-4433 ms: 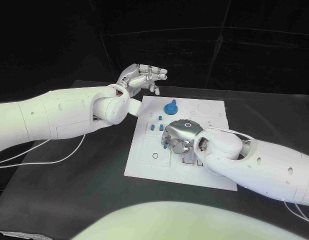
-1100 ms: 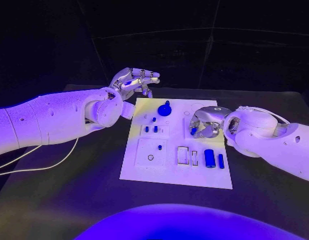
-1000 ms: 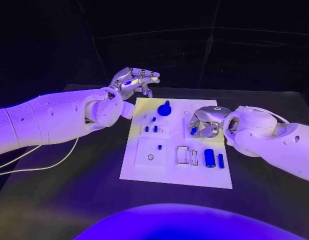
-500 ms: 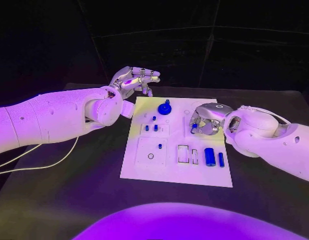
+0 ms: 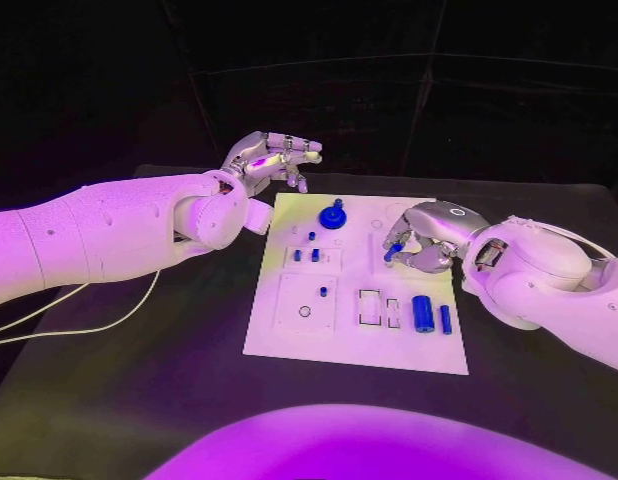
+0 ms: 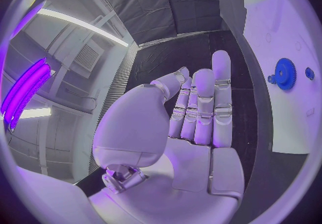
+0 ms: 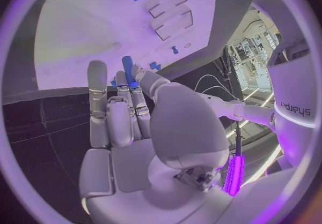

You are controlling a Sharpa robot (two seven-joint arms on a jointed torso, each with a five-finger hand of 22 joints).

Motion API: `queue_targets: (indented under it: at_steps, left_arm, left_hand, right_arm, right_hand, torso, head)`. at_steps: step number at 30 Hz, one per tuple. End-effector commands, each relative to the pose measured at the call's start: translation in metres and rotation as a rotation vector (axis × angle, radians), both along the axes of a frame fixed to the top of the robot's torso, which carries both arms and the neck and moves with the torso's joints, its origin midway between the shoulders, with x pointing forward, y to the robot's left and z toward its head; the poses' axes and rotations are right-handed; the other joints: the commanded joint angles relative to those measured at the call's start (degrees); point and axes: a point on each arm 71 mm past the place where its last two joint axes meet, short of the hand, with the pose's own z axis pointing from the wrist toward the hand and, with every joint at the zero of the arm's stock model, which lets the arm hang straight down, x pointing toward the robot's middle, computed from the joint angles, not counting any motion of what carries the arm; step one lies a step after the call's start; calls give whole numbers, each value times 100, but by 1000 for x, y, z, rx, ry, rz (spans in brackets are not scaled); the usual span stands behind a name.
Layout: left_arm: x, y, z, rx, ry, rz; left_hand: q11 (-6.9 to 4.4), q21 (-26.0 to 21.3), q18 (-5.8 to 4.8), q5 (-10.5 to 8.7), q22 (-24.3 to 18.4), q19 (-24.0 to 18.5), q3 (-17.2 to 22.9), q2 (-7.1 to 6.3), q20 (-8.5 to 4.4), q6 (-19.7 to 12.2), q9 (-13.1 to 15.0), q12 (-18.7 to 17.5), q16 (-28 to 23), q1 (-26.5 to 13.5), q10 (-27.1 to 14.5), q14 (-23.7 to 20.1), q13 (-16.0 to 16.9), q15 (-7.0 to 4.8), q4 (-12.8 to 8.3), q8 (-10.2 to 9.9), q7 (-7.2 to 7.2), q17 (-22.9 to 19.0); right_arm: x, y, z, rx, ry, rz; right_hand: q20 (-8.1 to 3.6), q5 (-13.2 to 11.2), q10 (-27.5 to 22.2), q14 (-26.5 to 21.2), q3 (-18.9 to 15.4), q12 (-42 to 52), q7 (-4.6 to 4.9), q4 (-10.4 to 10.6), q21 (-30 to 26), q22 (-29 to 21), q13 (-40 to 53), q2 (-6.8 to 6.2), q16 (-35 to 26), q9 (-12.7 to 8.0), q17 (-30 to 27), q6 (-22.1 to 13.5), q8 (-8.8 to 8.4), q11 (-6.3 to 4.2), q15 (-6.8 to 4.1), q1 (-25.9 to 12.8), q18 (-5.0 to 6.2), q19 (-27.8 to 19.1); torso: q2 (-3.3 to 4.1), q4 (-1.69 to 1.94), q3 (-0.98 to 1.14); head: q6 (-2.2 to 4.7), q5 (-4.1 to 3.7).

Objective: Assemble the parts on the task board

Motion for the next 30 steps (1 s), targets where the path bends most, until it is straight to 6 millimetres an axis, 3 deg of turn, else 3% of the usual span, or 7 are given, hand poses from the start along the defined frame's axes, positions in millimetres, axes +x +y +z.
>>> queue_targets:
  at_steps: [1, 10, 14, 17, 24, 30]
  left_arm:
    - [1, 0, 1, 1, -10, -7]
    - [2, -4, 1, -1, -13, -11]
    - [2, -6, 1, -2, -13, -15]
    - [2, -8, 1, -3, -13, -18]
    - [3, -9, 1, -4, -15, -19]
    - [3, -10, 1, -5, -15, -22]
  left_hand:
    - [6, -22, 75, 16, -6, -22, -23, -3, 17, -18, -9, 25, 24, 8, -30, -18, -8, 21, -22, 19, 18, -6]
    - [7, -22, 75, 16, -6, -21, -21, -1, 18, -22, -9, 27, 25, 11, -33, -20, -8, 22, -24, 18, 21, -11]
    - [10, -22, 75, 16, -7, -21, -22, -4, 18, -27, -10, 28, 28, 13, -36, -19, -9, 23, -27, 17, 25, -8]
    - [10, -22, 75, 16, -7, -21, -22, -4, 18, -27, -10, 28, 28, 13, -36, -19, -9, 23, -27, 17, 25, -8]
    - [10, -22, 75, 16, -7, -21, -22, -4, 18, -27, -10, 28, 28, 13, -36, -19, -9, 23, -27, 17, 25, -8]
    - [10, -22, 75, 16, -7, -21, -22, -4, 18, -27, -10, 28, 28, 13, -36, -19, -9, 23, -27, 17, 25, -8]
  right_arm:
    - [-9, 8, 13, 94, -42, 22]
    - [-27, 55, 21, 181, -4, 159]
    - [-34, 79, 15, 190, 29, 219]
    - [-40, 93, 4, 191, 64, 255]
    - [-50, 110, -22, 149, 133, 305]
    - [-50, 117, -35, 92, 165, 316]
  right_hand:
    - [11, 35, 101, 226, 59, -28, 6, -11, 41, 17, 6, -86, 25, -11, 1, 14, -34, -58, -15, 1, 20, -10]
    - [15, 63, 103, 229, 147, -61, 19, -35, 65, 35, 6, -117, 40, -14, 23, 11, -52, -48, -8, -15, 19, -19]
    - [17, 76, 101, 226, 166, -71, 23, -38, 60, 17, 6, -121, 33, -15, 6, 6, -57, -44, -6, -22, 22, -30]
    - [18, 90, 100, 226, 182, -78, 26, -43, 58, 9, 6, -125, 34, -16, 7, 3, -62, -41, -4, -24, 24, -38]
    - [20, 109, 96, 225, 203, -89, 32, -50, 58, 0, 6, -130, 34, -18, 4, -4, -69, -37, 0, -28, 26, -48]
    - [24, 109, 86, 222, 214, -104, 38, -49, 53, -16, 5, -136, 28, -19, -8, -13, -76, -29, 5, -45, 28, -62]
  torso:
    - [4, 10, 0]
    - [14, 17, -3]
    - [13, 16, 2]
    - [9, 10, -7]
    - [11, 4, 2]
    - [12, 7, 4]
  head:
    - [-3, 54]
    - [-43, 106]
    - [-48, 134]
    - [-53, 160]
    - [-87, 226]
    - [-87, 218]
